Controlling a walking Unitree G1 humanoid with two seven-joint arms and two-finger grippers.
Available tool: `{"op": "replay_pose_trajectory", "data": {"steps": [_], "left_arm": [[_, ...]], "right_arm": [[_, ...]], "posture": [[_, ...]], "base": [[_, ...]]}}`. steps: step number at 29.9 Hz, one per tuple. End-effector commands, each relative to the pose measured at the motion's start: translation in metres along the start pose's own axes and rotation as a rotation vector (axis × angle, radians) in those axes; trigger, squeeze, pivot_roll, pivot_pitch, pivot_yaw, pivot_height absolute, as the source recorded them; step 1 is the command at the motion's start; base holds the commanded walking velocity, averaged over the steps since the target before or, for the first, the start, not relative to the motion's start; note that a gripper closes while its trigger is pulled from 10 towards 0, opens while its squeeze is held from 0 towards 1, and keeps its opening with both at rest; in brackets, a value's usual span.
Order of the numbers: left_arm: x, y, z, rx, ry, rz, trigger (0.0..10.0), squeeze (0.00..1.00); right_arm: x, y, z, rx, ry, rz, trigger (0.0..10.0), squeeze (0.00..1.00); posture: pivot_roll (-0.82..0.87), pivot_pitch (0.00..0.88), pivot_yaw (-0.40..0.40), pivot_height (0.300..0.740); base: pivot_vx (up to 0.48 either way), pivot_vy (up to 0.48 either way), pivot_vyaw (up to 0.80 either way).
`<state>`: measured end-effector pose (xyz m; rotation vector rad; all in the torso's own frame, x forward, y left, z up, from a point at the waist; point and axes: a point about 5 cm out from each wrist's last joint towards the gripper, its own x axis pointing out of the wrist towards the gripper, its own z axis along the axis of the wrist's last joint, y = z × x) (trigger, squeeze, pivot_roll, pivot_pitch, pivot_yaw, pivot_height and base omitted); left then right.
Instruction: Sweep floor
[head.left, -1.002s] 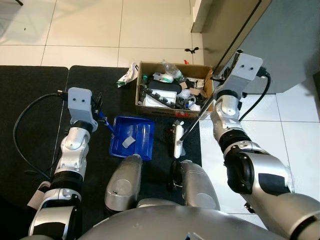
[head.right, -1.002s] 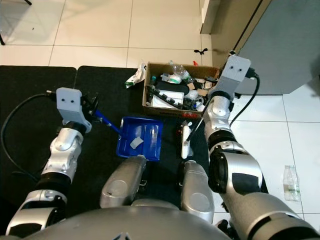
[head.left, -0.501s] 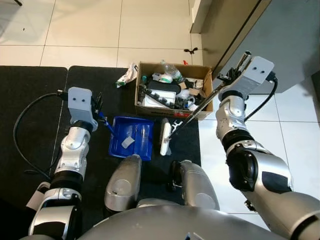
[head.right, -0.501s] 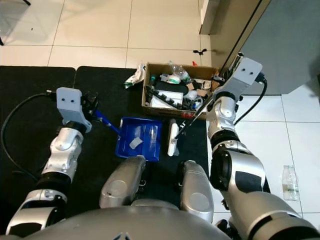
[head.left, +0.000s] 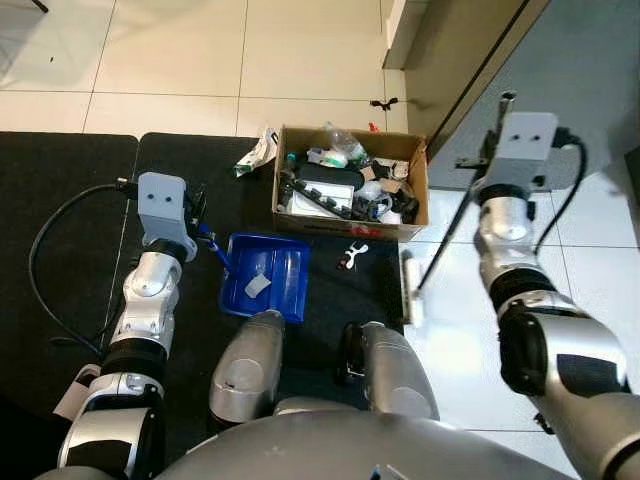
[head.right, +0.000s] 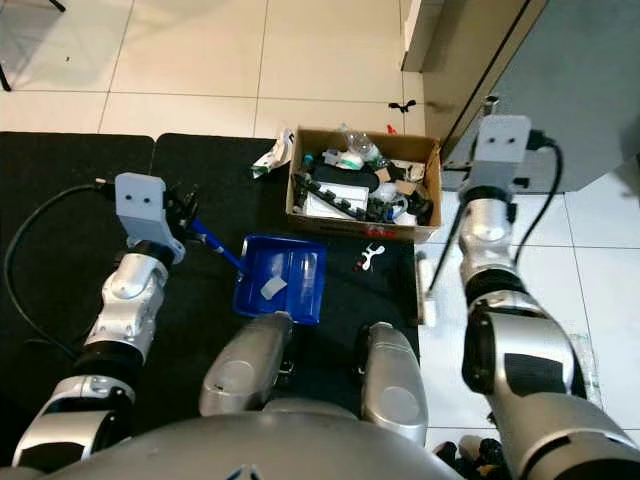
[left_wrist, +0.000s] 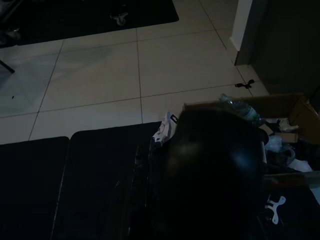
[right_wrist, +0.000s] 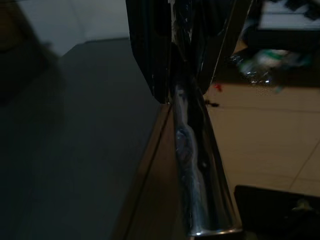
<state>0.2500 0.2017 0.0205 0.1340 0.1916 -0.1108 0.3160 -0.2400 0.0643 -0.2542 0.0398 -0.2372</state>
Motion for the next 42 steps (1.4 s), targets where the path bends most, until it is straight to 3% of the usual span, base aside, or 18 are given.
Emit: {"op": "replay_pose_trajectory", "data": {"steps": [1, 4, 10, 13, 15, 19, 28, 36, 39, 42], "left_arm": [[-0.007, -0.010, -0.019, -0.005, 0.094, -0.034, 10.0, 0.00], [-0.007, -0.011, -0.019, -0.006, 0.093, -0.033, 10.0, 0.00], [-0.006, -0.011, -0.019, -0.007, 0.094, -0.031, 10.0, 0.00], [-0.007, -0.011, -0.020, -0.006, 0.097, -0.030, 10.0, 0.00], [-0.006, -0.011, -0.020, -0.006, 0.097, -0.033, 10.0, 0.00], [-0.006, -0.011, -0.020, -0.005, 0.096, -0.035, 10.0, 0.00], [-0.005, -0.012, -0.020, -0.006, 0.097, -0.038, 10.0, 0.00], [-0.005, -0.012, -0.020, -0.006, 0.097, -0.037, 10.0, 0.00], [-0.005, -0.013, -0.020, -0.006, 0.097, -0.037, 10.0, 0.00], [-0.005, -0.013, -0.020, -0.006, 0.097, -0.039, 10.0, 0.00]], "right_arm": [[0.007, 0.001, 0.016, -0.069, -0.086, 0.046, 10.0, 0.00], [0.010, -0.005, 0.020, -0.135, -0.097, 0.057, 10.0, 0.00], [0.014, -0.020, 0.017, -0.143, -0.041, 0.010, 10.0, 0.00], [0.014, -0.026, 0.010, -0.043, 0.036, -0.023, 10.0, 0.00], [0.016, -0.022, 0.012, 0.074, 0.047, -0.039, 10.0, 0.00], [0.018, -0.018, 0.014, 0.087, 0.049, -0.030, 10.0, 0.00], [0.027, -0.004, 0.026, -0.033, 0.078, 0.095, 10.0, 0.00], [0.033, 0.001, 0.034, -0.005, 0.111, 0.161, 10.0, 0.00], [0.033, 0.001, 0.034, -0.038, 0.140, 0.193, 10.0, 0.00], [0.032, -0.002, 0.033, -0.159, 0.170, 0.242, 10.0, 0.00]], "posture": [[0.29, 0.044, -0.022, 0.740], [0.29, 0.044, -0.022, 0.740], [0.29, 0.046, -0.025, 0.740], [0.29, 0.047, -0.024, 0.740], [0.28, 0.048, -0.022, 0.740], [0.28, 0.048, -0.020, 0.740], [0.28, 0.049, -0.022, 0.740], [0.28, 0.048, -0.023, 0.740], [0.28, 0.048, -0.023, 0.740], [0.28, 0.049, -0.021, 0.740]], "base": [[0.000, 0.000, 0.00], [0.000, 0.000, 0.00], [0.000, 0.000, 0.00], [0.000, 0.000, 0.00], [0.000, 0.000, 0.00], [0.000, 0.000, 0.00], [0.000, 0.000, 0.00], [0.000, 0.000, 0.00], [0.000, 0.000, 0.00], [0.000, 0.000, 0.00]]}}
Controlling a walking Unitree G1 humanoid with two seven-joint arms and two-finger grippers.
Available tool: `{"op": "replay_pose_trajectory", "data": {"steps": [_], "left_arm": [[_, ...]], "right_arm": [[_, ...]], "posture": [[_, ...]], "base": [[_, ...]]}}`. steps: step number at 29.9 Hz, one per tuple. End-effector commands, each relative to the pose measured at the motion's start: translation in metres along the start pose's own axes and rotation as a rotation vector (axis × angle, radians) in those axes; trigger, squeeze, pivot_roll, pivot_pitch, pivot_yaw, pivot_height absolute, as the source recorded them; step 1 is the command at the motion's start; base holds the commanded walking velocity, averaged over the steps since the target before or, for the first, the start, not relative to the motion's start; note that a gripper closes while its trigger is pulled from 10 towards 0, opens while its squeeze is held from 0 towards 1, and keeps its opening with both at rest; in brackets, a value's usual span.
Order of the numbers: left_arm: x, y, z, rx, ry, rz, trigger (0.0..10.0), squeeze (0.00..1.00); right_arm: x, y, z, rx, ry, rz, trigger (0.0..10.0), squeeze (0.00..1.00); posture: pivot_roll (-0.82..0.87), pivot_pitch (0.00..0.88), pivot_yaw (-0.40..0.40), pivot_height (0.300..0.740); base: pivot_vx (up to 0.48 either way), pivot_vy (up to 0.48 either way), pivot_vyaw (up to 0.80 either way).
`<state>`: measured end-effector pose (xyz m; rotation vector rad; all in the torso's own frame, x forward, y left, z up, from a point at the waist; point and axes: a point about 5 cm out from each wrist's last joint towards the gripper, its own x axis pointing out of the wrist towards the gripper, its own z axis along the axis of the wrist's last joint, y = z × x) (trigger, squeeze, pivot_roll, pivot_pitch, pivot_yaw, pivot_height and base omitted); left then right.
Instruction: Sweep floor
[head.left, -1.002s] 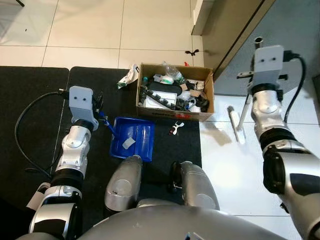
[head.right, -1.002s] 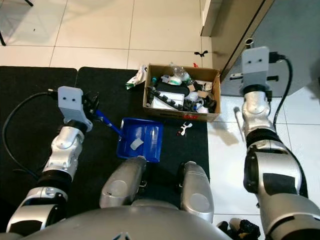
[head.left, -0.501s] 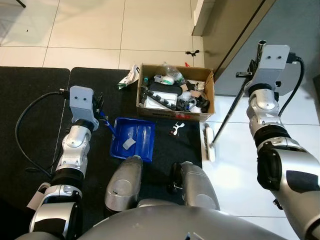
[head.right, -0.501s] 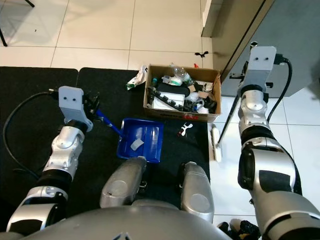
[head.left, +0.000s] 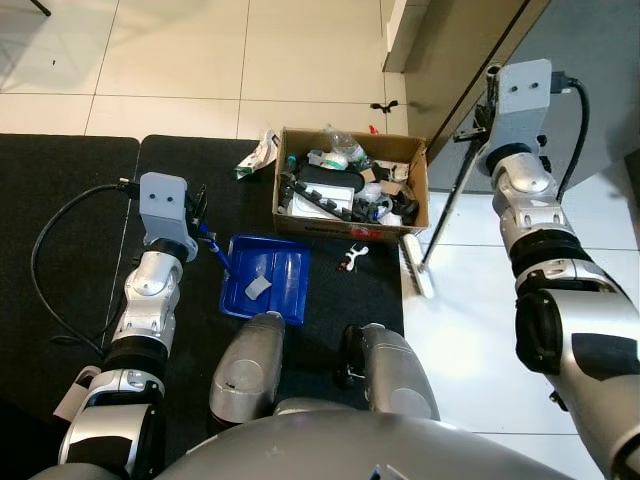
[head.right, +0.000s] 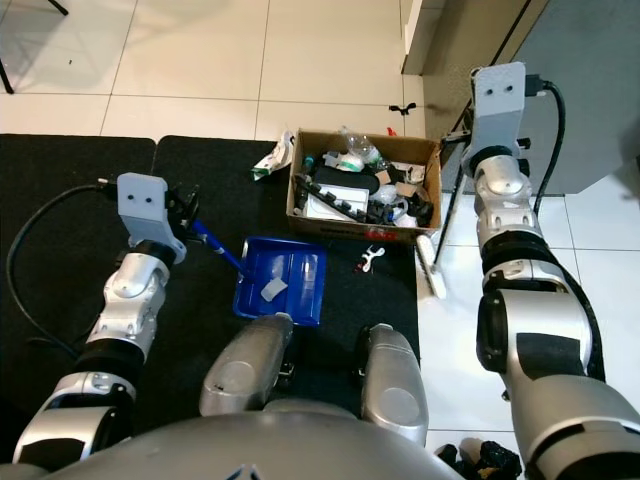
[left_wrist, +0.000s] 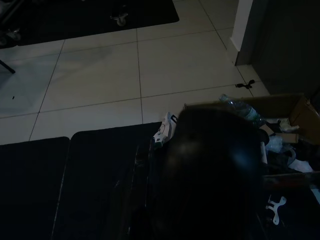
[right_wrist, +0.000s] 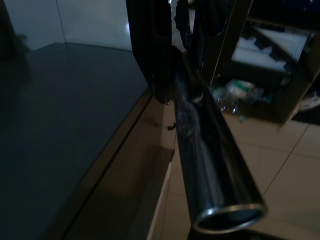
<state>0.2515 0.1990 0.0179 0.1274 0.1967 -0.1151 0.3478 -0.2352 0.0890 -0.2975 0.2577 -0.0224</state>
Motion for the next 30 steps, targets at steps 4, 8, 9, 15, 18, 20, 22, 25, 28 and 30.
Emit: {"op": "replay_pose_trajectory", "data": {"steps": [4, 8, 9, 15, 18, 20, 22, 25, 28, 30], "left_arm": [[-0.007, -0.010, -0.019, 0.001, 0.093, -0.035, 10.0, 0.00], [-0.007, -0.010, -0.019, 0.001, 0.092, -0.036, 10.0, 0.00], [-0.007, -0.010, -0.019, 0.001, 0.092, -0.036, 10.0, 0.00], [-0.007, -0.010, -0.019, 0.001, 0.092, -0.037, 10.0, 0.00], [-0.007, -0.011, -0.019, 0.001, 0.092, -0.037, 10.0, 0.00], [-0.007, -0.011, -0.019, 0.001, 0.092, -0.037, 10.0, 0.00], [-0.007, -0.011, -0.019, 0.001, 0.093, -0.037, 10.0, 0.00], [-0.007, -0.011, -0.019, 0.000, 0.092, -0.037, 10.0, 0.00], [-0.007, -0.011, -0.019, 0.000, 0.092, -0.038, 10.0, 0.00], [-0.007, -0.012, -0.019, -0.002, 0.092, -0.038, 10.0, 0.00]], "right_arm": [[-0.004, -0.018, -0.002, -0.225, 0.066, 0.002, 10.0, 0.00], [-0.006, -0.025, -0.001, -0.187, 0.057, -0.023, 10.0, 0.00], [-0.006, -0.027, 0.002, -0.148, 0.043, -0.039, 10.0, 0.00], [-0.007, -0.039, 0.003, -0.199, 0.057, -0.102, 10.0, 0.00], [-0.009, -0.041, -0.001, -0.254, 0.085, -0.097, 10.0, 0.00], [-0.009, -0.042, -0.002, -0.216, 0.082, -0.103, 10.0, 0.00], [-0.010, -0.041, -0.003, -0.229, 0.088, -0.102, 10.0, 0.00], [-0.011, -0.040, -0.011, -0.357, 0.137, -0.072, 10.0, 0.00], [-0.014, -0.040, -0.021, -0.498, 0.192, -0.034, 10.0, 0.00], [-0.016, -0.047, -0.021, -0.588, 0.213, -0.038, 10.0, 0.00]], "posture": [[0.28, 0.049, -0.021, 0.740], [0.27, 0.050, -0.018, 0.740], [0.27, 0.050, -0.018, 0.740], [0.27, 0.050, -0.018, 0.740], [0.27, 0.050, -0.017, 0.740], [0.27, 0.051, -0.019, 0.740], [0.27, 0.051, -0.019, 0.740], [0.27, 0.052, -0.020, 0.740], [0.27, 0.052, -0.020, 0.740], [0.27, 0.051, -0.022, 0.740]], "base": [[0.000, 0.000, 0.00], [0.000, 0.000, 0.00], [0.000, 0.000, 0.00], [0.000, 0.000, 0.00], [0.000, 0.000, 0.00], [0.000, 0.000, 0.00], [0.000, 0.000, 0.00], [0.000, 0.000, 0.00], [0.000, 0.000, 0.00], [0.000, 0.000, 0.00]]}}
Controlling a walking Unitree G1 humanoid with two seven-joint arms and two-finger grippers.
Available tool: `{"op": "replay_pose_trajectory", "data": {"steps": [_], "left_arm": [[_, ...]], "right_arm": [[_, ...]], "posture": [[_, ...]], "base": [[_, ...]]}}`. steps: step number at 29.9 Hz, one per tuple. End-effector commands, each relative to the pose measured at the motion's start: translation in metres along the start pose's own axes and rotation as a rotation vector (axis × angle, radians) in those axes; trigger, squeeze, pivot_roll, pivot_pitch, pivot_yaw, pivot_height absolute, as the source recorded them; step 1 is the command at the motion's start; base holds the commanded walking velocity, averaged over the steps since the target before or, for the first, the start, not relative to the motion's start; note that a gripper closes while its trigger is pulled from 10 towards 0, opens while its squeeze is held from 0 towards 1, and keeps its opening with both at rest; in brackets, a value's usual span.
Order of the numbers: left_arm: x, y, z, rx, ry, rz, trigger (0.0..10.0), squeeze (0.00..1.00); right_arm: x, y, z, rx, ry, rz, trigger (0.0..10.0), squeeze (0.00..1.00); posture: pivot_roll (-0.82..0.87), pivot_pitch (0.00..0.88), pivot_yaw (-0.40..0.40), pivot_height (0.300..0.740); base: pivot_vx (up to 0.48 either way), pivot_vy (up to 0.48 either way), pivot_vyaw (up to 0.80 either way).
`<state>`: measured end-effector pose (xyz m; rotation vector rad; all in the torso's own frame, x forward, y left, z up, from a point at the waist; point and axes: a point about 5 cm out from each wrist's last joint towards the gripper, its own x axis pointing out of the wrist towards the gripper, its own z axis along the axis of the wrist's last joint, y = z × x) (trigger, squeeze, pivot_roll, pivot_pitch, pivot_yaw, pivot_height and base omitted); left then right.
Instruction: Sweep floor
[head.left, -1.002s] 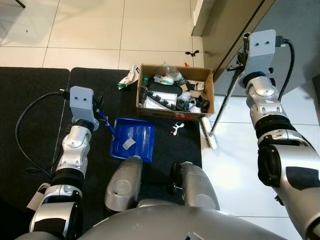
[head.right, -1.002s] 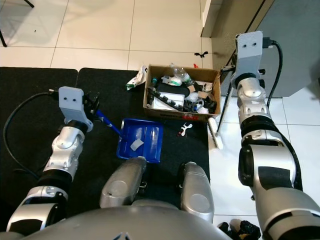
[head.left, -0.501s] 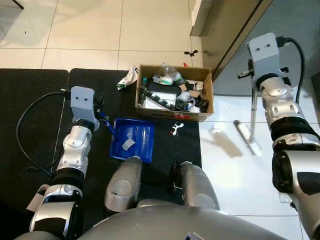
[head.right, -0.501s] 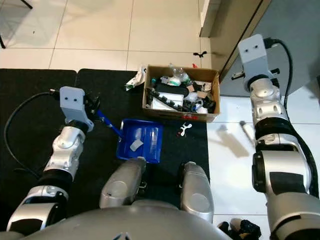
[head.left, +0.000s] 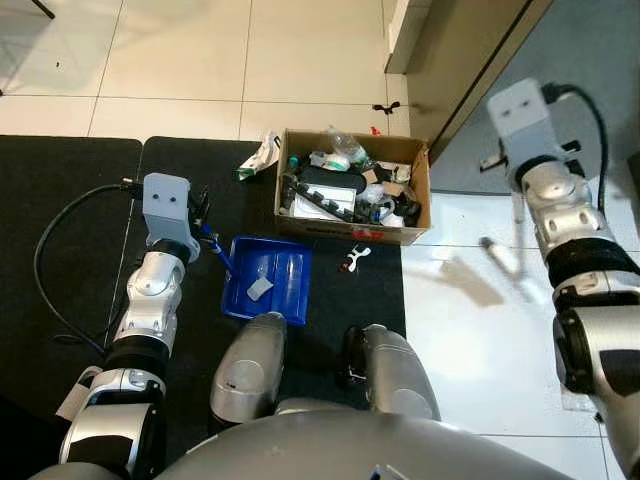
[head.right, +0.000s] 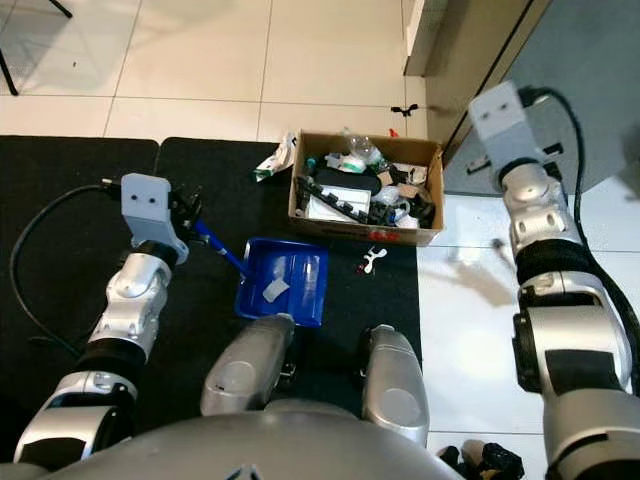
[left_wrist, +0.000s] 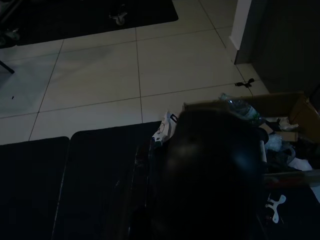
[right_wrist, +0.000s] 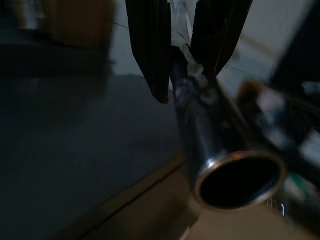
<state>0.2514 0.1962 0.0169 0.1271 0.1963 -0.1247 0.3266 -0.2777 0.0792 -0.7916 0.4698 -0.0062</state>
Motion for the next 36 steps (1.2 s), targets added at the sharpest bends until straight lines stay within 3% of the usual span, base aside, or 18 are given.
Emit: {"op": "replay_pose_trajectory", "data": {"steps": [1, 2, 3, 7, 10, 11, 13, 17, 19, 20, 21, 22, 24, 27, 28, 31, 33, 36], "left_arm": [[-0.007, -0.009, -0.019, -0.003, 0.094, -0.028, 10.0, 0.00], [-0.007, -0.009, -0.019, -0.003, 0.094, -0.028, 10.0, 0.00], [-0.007, -0.009, -0.019, -0.003, 0.094, -0.028, 10.0, 0.00], [-0.007, -0.010, -0.019, -0.005, 0.094, -0.030, 10.0, 0.00], [-0.007, -0.010, -0.019, -0.005, 0.093, -0.030, 10.0, 0.00], [-0.007, -0.010, -0.019, -0.005, 0.093, -0.031, 10.0, 0.00], [-0.008, -0.010, -0.020, -0.004, 0.095, -0.032, 10.0, 0.00], [-0.007, -0.011, -0.020, -0.004, 0.094, -0.031, 10.0, 0.00], [-0.007, -0.011, -0.020, -0.005, 0.093, -0.030, 10.0, 0.00], [-0.007, -0.011, -0.020, -0.005, 0.093, -0.029, 10.0, 0.00], [-0.008, -0.010, -0.020, -0.005, 0.095, -0.030, 10.0, 0.00], [-0.008, -0.010, -0.020, -0.005, 0.095, -0.030, 10.0, 0.00], [-0.009, -0.010, -0.021, -0.004, 0.097, -0.031, 10.0, 0.00], [-0.008, -0.010, -0.021, -0.003, 0.098, -0.032, 10.0, 0.00], [-0.008, -0.010, -0.021, -0.003, 0.098, -0.033, 10.0, 0.00], [-0.008, -0.011, -0.020, -0.004, 0.095, -0.032, 10.0, 0.00], [-0.008, -0.010, -0.020, -0.004, 0.095, -0.029, 10.0, 0.00], [-0.009, -0.009, -0.021, -0.002, 0.099, -0.029, 10.0, 0.00]], "right_arm": [[-0.001, -0.014, -0.001, -0.118, 0.012, -0.035, 10.0, 0.00], [-0.001, -0.014, -0.001, -0.118, 0.012, -0.035, 10.0, 0.00], [-0.002, -0.018, -0.006, -0.219, 0.051, -0.026, 10.0, 0.00], [-0.004, -0.017, -0.020, -0.330, 0.137, 0.046, 10.0, 0.00], [-0.004, -0.015, -0.013, -0.280, 0.080, 0.069, 10.0, 0.00], [-0.004, -0.011, -0.004, -0.161, 0.024, 0.100, 10.0, 0.00], [-0.003, -0.013, 0.000, -0.187, 0.008, 0.090, 10.0, 0.00], [-0.006, -0.022, -0.027, -0.347, 0.156, 0.061, 10.0, 0.00], [-0.007, -0.024, -0.034, -0.373, 0.190, 0.061, 10.0, 0.00], [-0.008, -0.025, -0.035, -0.363, 0.194, 0.068, 10.0, 0.00], [-0.007, -0.023, -0.026, -0.280, 0.140, 0.080, 10.0, 0.00], [-0.007, -0.023, -0.026, -0.280, 0.140, 0.080, 10.0, 0.00], [-0.005, -0.023, -0.004, -0.153, 0.012, 0.088, 10.0, 0.00], [-0.005, -0.025, 0.000, -0.149, -0.006, 0.074, 10.0, 0.00], [-0.005, -0.028, -0.003, -0.223, 0.022, 0.059, 10.0, 0.00], [-0.007, -0.032, -0.024, -0.332, 0.142, 0.064, 10.0, 0.00], [-0.008, -0.033, -0.030, -0.324, 0.163, 0.081, 10.0, 0.00], [-0.006, -0.028, -0.003, -0.103, -0.002, 0.112, 10.0, 0.00]], "posture": [[0.27, 0.051, -0.022, 0.740], [0.27, 0.051, -0.022, 0.740], [0.27, 0.049, -0.023, 0.740], [0.27, 0.047, -0.024, 0.740], [0.27, 0.047, -0.024, 0.740], [0.27, 0.047, -0.024, 0.740], [0.26, 0.046, -0.024, 0.740], [0.27, 0.046, -0.028, 0.740], [0.27, 0.046, -0.028, 0.740], [0.27, 0.046, -0.028, 0.740], [0.27, 0.048, -0.024, 0.740], [0.27, 0.048, -0.024, 0.740], [0.27, 0.048, -0.024, 0.740], [0.27, 0.048, -0.024, 0.740], [0.27, 0.048, -0.024, 0.740], [0.27, 0.048, -0.025, 0.740], [0.27, 0.050, -0.026, 0.740], [0.27, 0.054, -0.021, 0.740]], "base": [[0.000, 0.000, 0.00], [0.000, 0.000, 0.00], [0.000, 0.000, 0.00], [0.000, 0.000, 0.00], [0.000, 0.000, 0.00], [0.000, 0.000, 0.00], [0.000, 0.000, 0.00], [0.000, 0.000, 0.00], [0.000, 0.000, 0.00], [0.000, 0.000, 0.00], [0.000, 0.000, 0.00], [0.000, 0.000, 0.00], [0.000, 0.000, 0.00], [0.000, 0.000, 0.00], [0.000, 0.000, 0.00], [0.000, 0.000, 0.00], [0.000, 0.000, 0.00], [0.000, 0.000, 0.00]]}}
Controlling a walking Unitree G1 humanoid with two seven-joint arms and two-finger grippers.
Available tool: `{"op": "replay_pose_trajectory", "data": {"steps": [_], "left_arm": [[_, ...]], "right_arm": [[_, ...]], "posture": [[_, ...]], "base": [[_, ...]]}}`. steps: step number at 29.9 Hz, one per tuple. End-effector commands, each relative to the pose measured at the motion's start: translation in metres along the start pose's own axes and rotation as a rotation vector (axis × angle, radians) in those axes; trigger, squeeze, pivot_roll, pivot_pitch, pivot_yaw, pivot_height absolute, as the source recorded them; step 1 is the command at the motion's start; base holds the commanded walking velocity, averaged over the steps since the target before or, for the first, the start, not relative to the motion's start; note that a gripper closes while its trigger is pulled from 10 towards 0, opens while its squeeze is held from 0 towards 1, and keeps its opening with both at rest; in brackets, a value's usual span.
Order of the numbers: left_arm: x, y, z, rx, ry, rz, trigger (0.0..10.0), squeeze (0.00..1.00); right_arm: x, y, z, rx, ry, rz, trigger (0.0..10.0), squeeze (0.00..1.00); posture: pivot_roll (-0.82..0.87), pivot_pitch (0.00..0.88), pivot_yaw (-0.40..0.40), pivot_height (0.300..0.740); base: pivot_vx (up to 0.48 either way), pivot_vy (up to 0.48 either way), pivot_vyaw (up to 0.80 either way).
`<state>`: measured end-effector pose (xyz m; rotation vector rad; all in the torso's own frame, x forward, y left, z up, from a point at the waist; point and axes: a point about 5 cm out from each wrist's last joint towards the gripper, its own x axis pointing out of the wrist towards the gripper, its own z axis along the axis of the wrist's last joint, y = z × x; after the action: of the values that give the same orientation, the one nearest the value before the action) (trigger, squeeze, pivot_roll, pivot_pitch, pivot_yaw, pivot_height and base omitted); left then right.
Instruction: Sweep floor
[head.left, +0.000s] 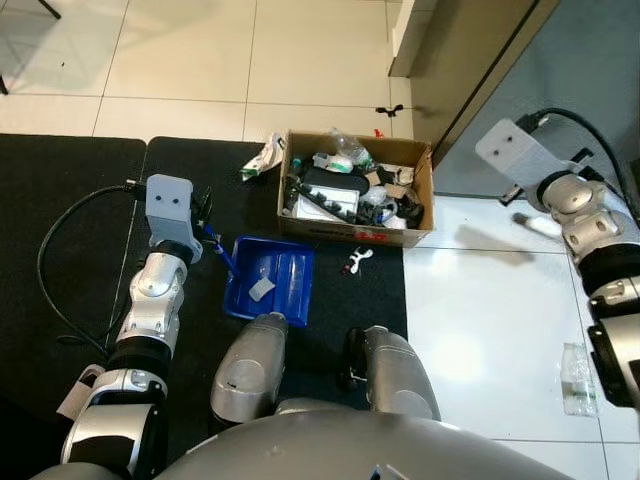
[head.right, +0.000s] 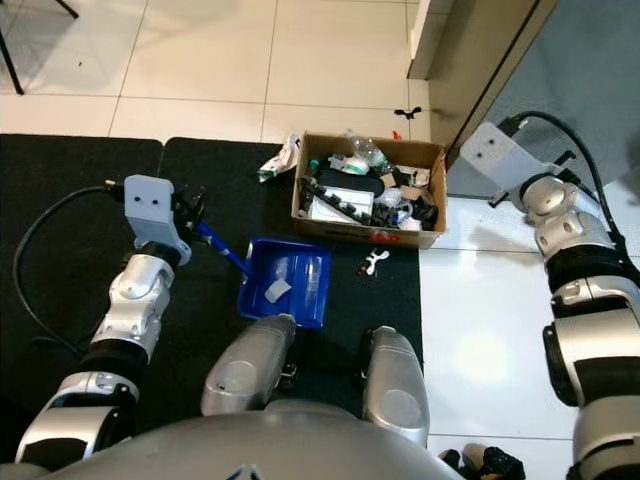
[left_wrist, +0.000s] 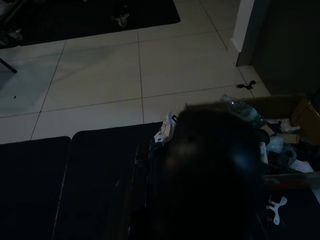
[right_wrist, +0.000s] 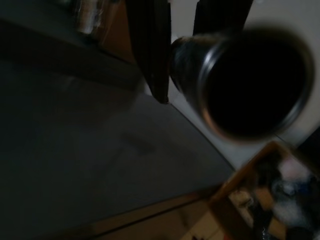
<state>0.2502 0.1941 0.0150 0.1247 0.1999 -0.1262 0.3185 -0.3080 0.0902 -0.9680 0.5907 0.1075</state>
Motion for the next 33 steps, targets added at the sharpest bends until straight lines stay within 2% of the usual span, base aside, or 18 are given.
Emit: {"op": "replay_pose_trajectory", "data": {"steps": [1, 2, 3, 4, 6, 9, 12, 15, 16, 17, 19, 24, 27, 29, 33], "left_arm": [[-0.009, -0.006, -0.020, 0.001, 0.096, -0.027, 10.0, 0.00], [-0.009, -0.006, -0.020, 0.001, 0.097, -0.027, 10.0, 0.00], [-0.008, -0.007, -0.020, 0.001, 0.097, -0.028, 10.0, 0.00], [-0.008, -0.007, -0.020, 0.001, 0.097, -0.028, 10.0, 0.00], [-0.008, -0.007, -0.019, 0.000, 0.095, -0.028, 10.0, 0.00], [-0.007, -0.007, -0.019, 0.000, 0.094, -0.027, 10.0, 0.00], [-0.008, -0.007, -0.019, 0.001, 0.094, -0.026, 10.0, 0.00], [-0.008, -0.006, -0.019, 0.001, 0.095, -0.027, 10.0, 0.00], [-0.008, -0.006, -0.019, 0.003, 0.096, -0.030, 10.0, 0.00], [-0.008, -0.006, -0.019, 0.003, 0.096, -0.030, 10.0, 0.00], [-0.007, -0.006, -0.018, 0.004, 0.094, -0.031, 10.0, 0.00], [-0.007, -0.006, -0.018, 0.005, 0.093, -0.031, 10.0, 0.00], [-0.007, -0.005, -0.018, 0.006, 0.093, -0.030, 10.0, 0.00], [-0.008, -0.005, -0.018, 0.007, 0.093, -0.029, 10.0, 0.00], [-0.008, -0.004, -0.018, 0.009, 0.095, -0.029, 10.0, 0.00]], "right_arm": [[-0.002, -0.006, 0.021, 0.148, -0.139, 0.006, 10.0, 0.00], [-0.003, -0.007, 0.024, 0.172, -0.162, 0.009, 10.0, 0.00], [-0.002, -0.006, 0.011, 0.060, -0.073, -0.003, 10.0, 0.00], [-0.002, -0.006, 0.011, 0.060, -0.073, -0.003, 10.0, 0.00], [-0.002, -0.004, -0.019, -0.102, 0.098, -0.007, 10.0, 0.00], [-0.003, -0.003, -0.025, -0.092, 0.120, -0.002, 10.0, 0.00], [-0.002, -0.002, -0.011, 0.069, 0.012, 0.007, 10.0, 0.00], [-0.002, -0.003, -0.006, 0.099, -0.015, 0.000, 10.0, 0.00], [-0.002, -0.005, 0.006, 0.195, -0.084, -0.025, 10.0, 0.00], [-0.002, -0.005, 0.006, 0.195, -0.084, -0.025, 10.0, 0.00], [0.001, -0.001, 0.012, 0.276, -0.106, -0.052, 10.0, 0.00], [0.004, 0.007, 0.014, 0.362, -0.112, -0.060, 10.0, 0.00], [0.007, 0.021, 0.011, 0.546, -0.100, -0.080, 10.0, 0.00], [0.007, 0.025, 0.008, 0.629, -0.083, -0.099, 10.0, 0.00], [0.006, 0.025, 0.002, 0.683, -0.065, -0.126, 10.0, 0.00]], "posture": [[0.27, 0.054, -0.021, 0.740], [0.27, 0.054, -0.021, 0.740], [0.27, 0.054, -0.021, 0.740], [0.27, 0.054, -0.021, 0.740], [0.27, 0.052, -0.024, 0.740], [0.27, 0.053, -0.024, 0.740], [0.26, 0.055, -0.018, 0.740], [0.26, 0.055, -0.018, 0.740], [0.27, 0.055, -0.016, 0.740], [0.27, 0.055, -0.016, 0.740], [0.27, 0.055, -0.016, 0.740], [0.27, 0.054, -0.015, 0.740], [0.27, 0.056, -0.014, 0.740], [0.27, 0.056, -0.014, 0.740], [0.27, 0.058, -0.011, 0.740]], "base": [[0.000, 0.000, 0.00], [0.000, 0.000, 0.00], [0.000, 0.000, 0.00], [0.000, 0.000, 0.00], [0.000, 0.000, 0.00], [0.000, 0.000, 0.00], [0.000, 0.000, 0.00], [0.000, 0.000, 0.00], [0.000, 0.000, 0.00], [0.000, 0.000, 0.00], [0.000, 0.000, 0.00], [0.000, 0.000, 0.00], [0.000, 0.000, 0.00], [0.000, 0.000, 0.00], [0.000, 0.000, 0.00]]}}
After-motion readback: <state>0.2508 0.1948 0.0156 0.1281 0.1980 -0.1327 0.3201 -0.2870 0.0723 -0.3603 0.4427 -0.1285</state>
